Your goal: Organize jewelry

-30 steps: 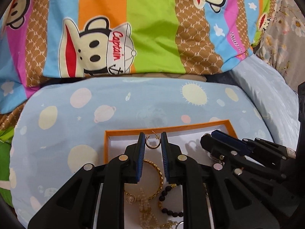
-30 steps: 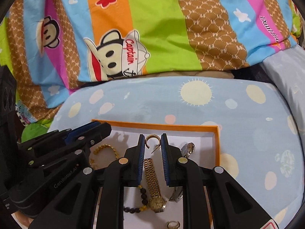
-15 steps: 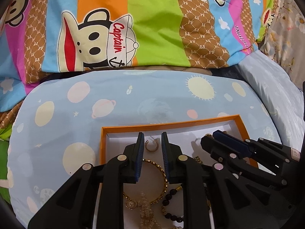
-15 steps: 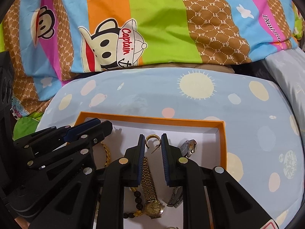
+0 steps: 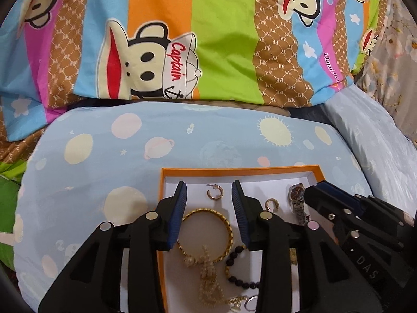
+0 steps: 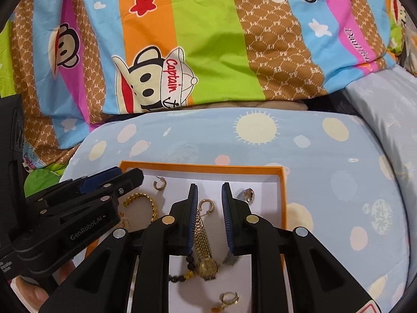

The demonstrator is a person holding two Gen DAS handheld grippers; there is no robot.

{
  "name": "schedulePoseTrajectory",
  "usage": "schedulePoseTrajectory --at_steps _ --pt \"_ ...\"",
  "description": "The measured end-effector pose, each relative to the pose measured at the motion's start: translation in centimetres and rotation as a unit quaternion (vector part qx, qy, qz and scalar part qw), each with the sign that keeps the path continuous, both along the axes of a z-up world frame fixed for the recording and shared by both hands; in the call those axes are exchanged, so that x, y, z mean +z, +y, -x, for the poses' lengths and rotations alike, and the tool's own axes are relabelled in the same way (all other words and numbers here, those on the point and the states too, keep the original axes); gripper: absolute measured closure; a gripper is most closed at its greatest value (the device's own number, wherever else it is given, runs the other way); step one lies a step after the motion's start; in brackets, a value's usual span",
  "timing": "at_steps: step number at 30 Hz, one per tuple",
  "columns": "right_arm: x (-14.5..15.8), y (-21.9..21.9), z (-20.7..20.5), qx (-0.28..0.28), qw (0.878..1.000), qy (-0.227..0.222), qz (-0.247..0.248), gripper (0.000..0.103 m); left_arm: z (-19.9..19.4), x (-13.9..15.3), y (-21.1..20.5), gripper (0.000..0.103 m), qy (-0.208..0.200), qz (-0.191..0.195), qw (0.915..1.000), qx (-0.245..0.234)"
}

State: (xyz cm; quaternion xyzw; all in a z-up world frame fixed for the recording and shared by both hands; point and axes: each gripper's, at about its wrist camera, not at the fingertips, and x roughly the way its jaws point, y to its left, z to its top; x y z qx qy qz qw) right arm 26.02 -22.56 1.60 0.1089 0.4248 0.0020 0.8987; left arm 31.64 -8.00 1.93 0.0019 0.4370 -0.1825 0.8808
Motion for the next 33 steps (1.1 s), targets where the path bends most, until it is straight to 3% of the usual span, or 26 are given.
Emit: schedulePoseTrajectory --at_steps 13,30,33 --pt "-0.6 1.6 6.2 0.007 1.000 -0.003 0.015 0.084 6.5 0.8 0.7 0.069 -0.033 -0.032 0.9989 0.004" --pt "-2.4 2.4 12.3 -0.002 0.999 -0.019 0.027 0.084 12.2 -1.8 1.4 0.068 -0.042 -0.057 0.9973 0.018" --pt "-2.9 2.6 12.9 -0.003 0.999 -0.021 0.034 0.083 13.2 -2.1 1.8 0.060 -0.053 -0.060 0.9964 0.028"
